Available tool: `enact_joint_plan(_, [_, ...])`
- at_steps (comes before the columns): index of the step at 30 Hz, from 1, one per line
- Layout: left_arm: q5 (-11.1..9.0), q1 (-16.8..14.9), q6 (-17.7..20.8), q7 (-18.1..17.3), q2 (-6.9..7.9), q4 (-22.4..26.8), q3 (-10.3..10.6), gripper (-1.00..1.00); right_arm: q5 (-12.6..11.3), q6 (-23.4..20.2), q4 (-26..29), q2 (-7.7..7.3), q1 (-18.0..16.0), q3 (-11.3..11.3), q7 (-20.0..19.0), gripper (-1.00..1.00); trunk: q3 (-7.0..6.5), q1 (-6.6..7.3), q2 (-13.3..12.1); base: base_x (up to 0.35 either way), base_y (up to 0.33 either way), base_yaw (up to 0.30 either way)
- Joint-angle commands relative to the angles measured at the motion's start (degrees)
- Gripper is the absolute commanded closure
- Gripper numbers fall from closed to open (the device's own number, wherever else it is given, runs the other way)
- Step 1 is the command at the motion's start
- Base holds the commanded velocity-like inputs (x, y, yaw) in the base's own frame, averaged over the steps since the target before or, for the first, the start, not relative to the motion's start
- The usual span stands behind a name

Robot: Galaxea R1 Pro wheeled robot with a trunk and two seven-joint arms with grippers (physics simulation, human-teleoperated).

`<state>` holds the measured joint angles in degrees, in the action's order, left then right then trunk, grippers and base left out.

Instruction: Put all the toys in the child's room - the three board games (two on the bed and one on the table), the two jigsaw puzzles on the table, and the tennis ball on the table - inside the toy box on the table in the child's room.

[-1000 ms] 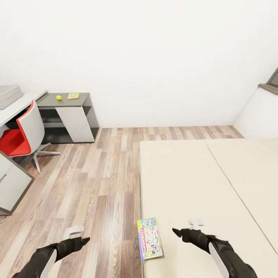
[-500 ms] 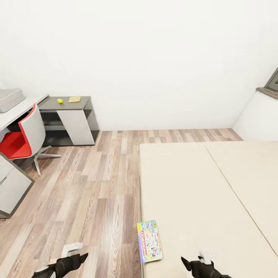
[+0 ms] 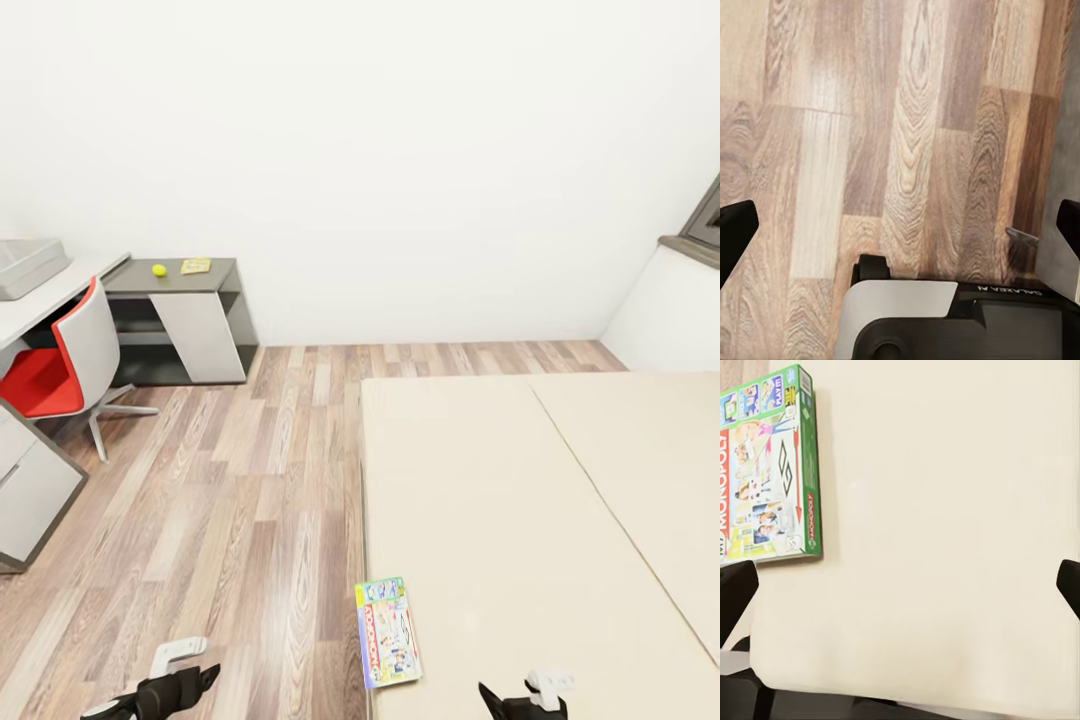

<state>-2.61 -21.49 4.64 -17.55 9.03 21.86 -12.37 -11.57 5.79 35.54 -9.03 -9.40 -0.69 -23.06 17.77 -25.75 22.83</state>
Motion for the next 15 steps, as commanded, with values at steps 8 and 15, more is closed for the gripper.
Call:
enact_joint_plan(8, [-0.1, 0.2, -0.2, -0.4, -0.01, -1.2, -0.3, -1.00, -0.5, 1.3, -1.6, -0.02, 0.0, 0.0, -0.3, -1.00, -0.67, -0.03, 0.1, 0.000, 0.000, 0.000])
enact_joint_plan(15, [-0.1, 0.3, -1.2, -0.4, -0.11, -3.0, -0.2, -1.00, -0.3, 1.7, -3.0, 0.34, 0.0, 0.0, -0.2, -1.00, -1.32, -0.03, 0.1, 0.000, 0.000, 0.000])
